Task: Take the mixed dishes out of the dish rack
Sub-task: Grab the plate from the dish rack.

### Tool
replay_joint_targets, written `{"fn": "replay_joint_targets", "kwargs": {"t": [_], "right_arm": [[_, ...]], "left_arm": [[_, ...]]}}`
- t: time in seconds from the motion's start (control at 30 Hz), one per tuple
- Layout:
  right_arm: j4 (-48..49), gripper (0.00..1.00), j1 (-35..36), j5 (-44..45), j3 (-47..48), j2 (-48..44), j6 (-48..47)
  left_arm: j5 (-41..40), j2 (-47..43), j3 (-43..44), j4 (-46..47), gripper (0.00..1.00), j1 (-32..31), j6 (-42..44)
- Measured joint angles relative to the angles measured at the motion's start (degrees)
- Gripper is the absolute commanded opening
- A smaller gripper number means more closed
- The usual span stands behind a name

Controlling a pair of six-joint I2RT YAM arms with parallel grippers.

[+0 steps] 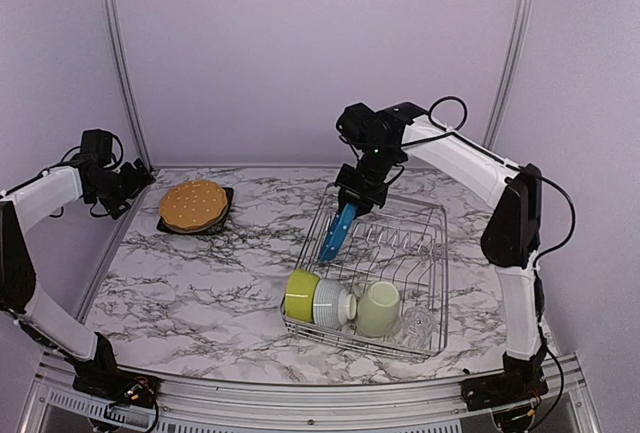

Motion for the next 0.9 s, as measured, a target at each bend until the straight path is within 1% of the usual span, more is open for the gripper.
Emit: {"fn": "replay_joint_targets", "kwargs": {"t": [0.3, 0.4, 0.53, 0.6, 0.73, 0.9], "right_arm": [[-0.83, 0.07, 0.02, 0.28, 0.9, 0.07, -0.44], [-1.44, 0.08, 0.04, 0.59, 1.46, 0.07, -0.96], [-2.4, 0.14, 0.28, 1.73, 2.56, 0.17, -1.95], [-2.6, 0.16, 0.42, 2.12, 3.23, 0.15, -2.99], [-1.29, 0.12, 0.5, 1.9, 3.63, 0.13, -3.78], [-0.66, 0.12, 0.52, 1.46, 3.61, 0.13, -4.11]], "left_arm": [[0.02, 0.13, 0.0, 0.02, 0.99, 0.0, 0.0], [0.02, 0.13, 0.0, 0.02, 0.99, 0.0, 0.0], [0.02, 0.13, -0.02, 0.02, 0.99, 0.0, 0.0], [0.02, 0.13, -0.04, 0.04, 0.99, 0.0, 0.0], [0.42, 0.13, -0.44, 0.09, 0.99, 0.0, 0.04], [0.42, 0.13, -0.44, 0.09, 0.99, 0.0, 0.2]]}}
